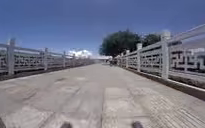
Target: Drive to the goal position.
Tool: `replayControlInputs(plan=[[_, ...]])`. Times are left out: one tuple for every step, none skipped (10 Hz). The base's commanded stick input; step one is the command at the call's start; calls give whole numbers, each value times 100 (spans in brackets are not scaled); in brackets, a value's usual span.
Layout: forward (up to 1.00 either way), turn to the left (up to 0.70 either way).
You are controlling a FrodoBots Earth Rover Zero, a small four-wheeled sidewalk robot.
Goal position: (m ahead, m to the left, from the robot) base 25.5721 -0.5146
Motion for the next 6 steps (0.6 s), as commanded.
replayControlInputs(plan=[[70,0],[70,0],[70,0],[70,0],[70,0],[70,0]])
